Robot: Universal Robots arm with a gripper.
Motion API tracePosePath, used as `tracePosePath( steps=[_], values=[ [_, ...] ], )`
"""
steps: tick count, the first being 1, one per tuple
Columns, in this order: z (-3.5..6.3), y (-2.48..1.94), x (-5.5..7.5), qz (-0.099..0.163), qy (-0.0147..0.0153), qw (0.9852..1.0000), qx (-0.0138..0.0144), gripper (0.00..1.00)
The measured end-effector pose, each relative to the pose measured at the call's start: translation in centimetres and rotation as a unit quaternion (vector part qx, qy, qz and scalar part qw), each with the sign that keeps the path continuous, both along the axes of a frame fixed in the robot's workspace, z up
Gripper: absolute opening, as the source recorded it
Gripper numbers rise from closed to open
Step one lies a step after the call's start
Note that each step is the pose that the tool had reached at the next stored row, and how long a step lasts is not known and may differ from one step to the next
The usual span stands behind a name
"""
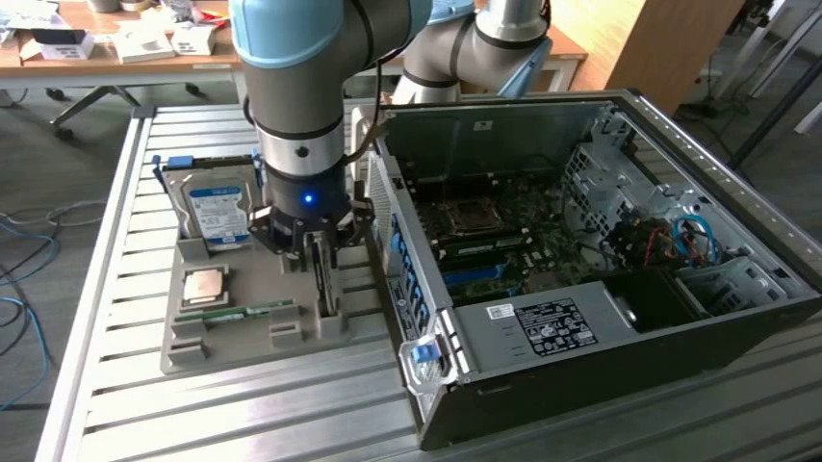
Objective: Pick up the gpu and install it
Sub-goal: 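Pick up the gpu and move the gpu toward the slot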
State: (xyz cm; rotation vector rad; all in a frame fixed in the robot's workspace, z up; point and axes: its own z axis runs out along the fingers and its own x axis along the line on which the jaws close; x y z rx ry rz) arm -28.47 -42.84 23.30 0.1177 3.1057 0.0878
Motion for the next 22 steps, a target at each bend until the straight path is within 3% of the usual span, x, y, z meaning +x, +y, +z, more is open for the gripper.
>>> tracePosePath(
  steps=[15,17,18,22],
  values=[
    [-0.33,0.0,-0.01,0.0,0.0,1.0,0.0,0.43],
    [-0.33,0.0,-0.01,0.0,-0.0001,1.0,0.0,0.42],
    [-0.33,0.0,-0.01,0.0,-0.0001,1.0,0.0,0.35],
    [-0.33,0.0,-0.01,0.0,-0.0001,1.0,0.0,0.35]
  ],
)
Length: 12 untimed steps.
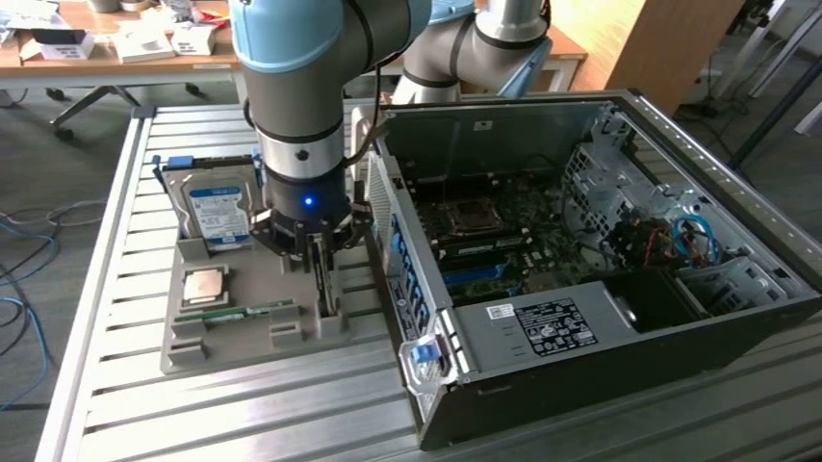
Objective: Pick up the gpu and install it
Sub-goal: 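Pick up the gpu and move the gpu toward the slot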
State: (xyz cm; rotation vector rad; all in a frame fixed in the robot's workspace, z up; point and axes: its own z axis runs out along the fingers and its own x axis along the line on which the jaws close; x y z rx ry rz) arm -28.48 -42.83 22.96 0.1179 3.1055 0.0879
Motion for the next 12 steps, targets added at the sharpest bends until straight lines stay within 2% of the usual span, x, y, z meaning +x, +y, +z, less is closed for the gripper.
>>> tracePosePath(
  steps=[12],
  values=[
    [0.0,-0.03,0.11,0.0,0.0,1.0,0.0,0.35]
  ],
)
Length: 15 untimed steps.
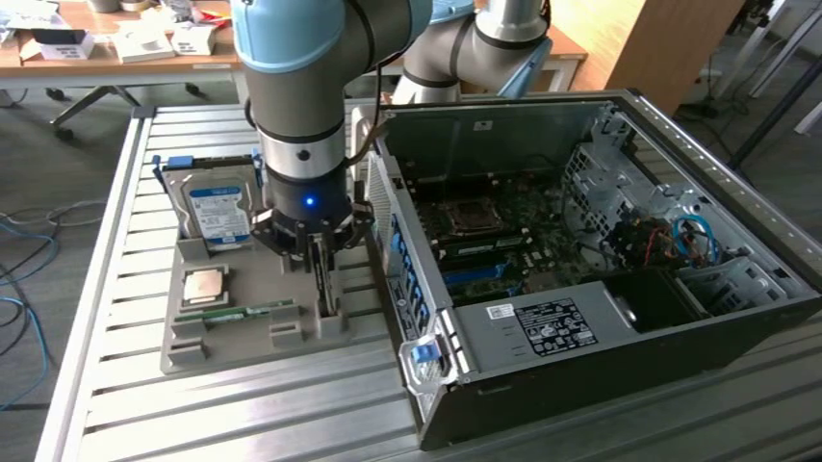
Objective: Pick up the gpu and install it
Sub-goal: 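Pick up the gpu and move the gpu toward the slot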
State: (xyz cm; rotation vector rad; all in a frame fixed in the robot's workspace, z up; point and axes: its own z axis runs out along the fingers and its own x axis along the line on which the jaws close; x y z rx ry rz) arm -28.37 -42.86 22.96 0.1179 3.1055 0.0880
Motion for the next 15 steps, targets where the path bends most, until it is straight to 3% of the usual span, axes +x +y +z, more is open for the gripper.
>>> tracePosePath(
  steps=[9,11,12,15],
  values=[
    [0.01,-0.01,0.0,0.0,0.0001,1.0,0.0,0.35],
    [0.0,-0.01,0.0,0.0,0.0,1.0,-0.0001,0.33],
    [0.01,-0.01,0.0,0.0,0.0001,1.0,-0.0001,0.27],
    [0.01,-0.01,-0.01,0.0,0.0001,1.0,0.0,0.26]
  ],
)
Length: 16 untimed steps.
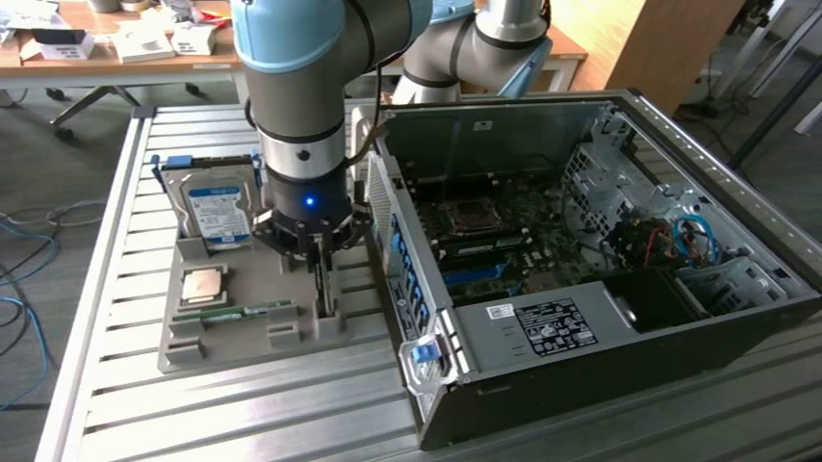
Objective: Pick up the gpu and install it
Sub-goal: 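Pick up the gpu and move the gpu toward the slot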
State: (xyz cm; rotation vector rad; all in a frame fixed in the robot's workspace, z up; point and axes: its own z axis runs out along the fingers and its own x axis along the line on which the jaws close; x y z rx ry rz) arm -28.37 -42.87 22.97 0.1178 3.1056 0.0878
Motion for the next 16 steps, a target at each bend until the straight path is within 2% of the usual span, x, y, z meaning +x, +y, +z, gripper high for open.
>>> tracePosePath(
  steps=[16],
  values=[
    [0.0,0.0,0.07,0.002,0.0,1.0,0.0,0.26]
  ],
)
